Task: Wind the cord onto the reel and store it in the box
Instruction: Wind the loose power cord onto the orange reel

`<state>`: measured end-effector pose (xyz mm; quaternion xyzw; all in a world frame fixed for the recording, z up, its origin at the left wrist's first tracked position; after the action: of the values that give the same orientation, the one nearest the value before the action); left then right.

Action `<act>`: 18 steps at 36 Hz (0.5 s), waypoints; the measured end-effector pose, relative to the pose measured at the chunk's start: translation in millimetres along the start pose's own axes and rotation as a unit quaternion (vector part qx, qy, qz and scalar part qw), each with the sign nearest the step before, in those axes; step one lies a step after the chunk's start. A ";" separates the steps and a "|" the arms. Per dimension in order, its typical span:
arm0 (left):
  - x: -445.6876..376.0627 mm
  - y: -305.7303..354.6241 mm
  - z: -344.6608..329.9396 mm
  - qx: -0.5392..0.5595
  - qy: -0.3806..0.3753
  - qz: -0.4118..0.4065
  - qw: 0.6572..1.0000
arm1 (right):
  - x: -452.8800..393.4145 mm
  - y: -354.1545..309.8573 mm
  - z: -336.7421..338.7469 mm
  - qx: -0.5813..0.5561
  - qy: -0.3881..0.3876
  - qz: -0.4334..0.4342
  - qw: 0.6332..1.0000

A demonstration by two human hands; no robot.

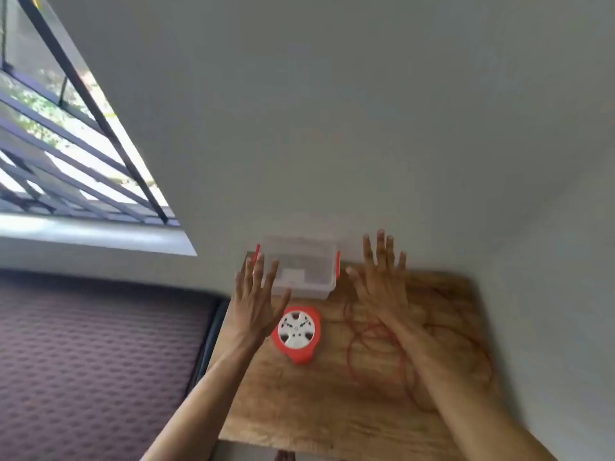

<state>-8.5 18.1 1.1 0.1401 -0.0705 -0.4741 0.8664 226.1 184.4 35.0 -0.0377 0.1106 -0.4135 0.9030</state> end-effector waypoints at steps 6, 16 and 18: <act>43.8 -26.7 -52.0 0.024 -0.155 0.133 0.979 | 53.9 -37.9 -66.7 0.012 -0.153 0.022 0.988; 54.7 -34.8 -73.8 0.085 -0.284 0.213 0.931 | 84.9 -71.1 -98.3 0.056 -0.234 -0.028 0.970; 54.5 -36.0 -75.2 0.106 -0.288 0.224 0.925 | 86.9 -74.7 -99.5 0.061 -0.235 -0.035 0.969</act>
<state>11.3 -32.9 -82.2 0.0692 -0.3962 -0.2776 0.8725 203.0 72.1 -64.6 -0.0828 -0.1316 -0.4307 0.8890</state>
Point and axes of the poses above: each hand's wrist, its own x-axis away from the middle knuckle, its own z-axis out of the back of the hand, y = z × x, the point moved 2 cm from there along -x, towards the middle knuckle, and after that the axes turned 8 degrees about z, right-handed, at the moved point
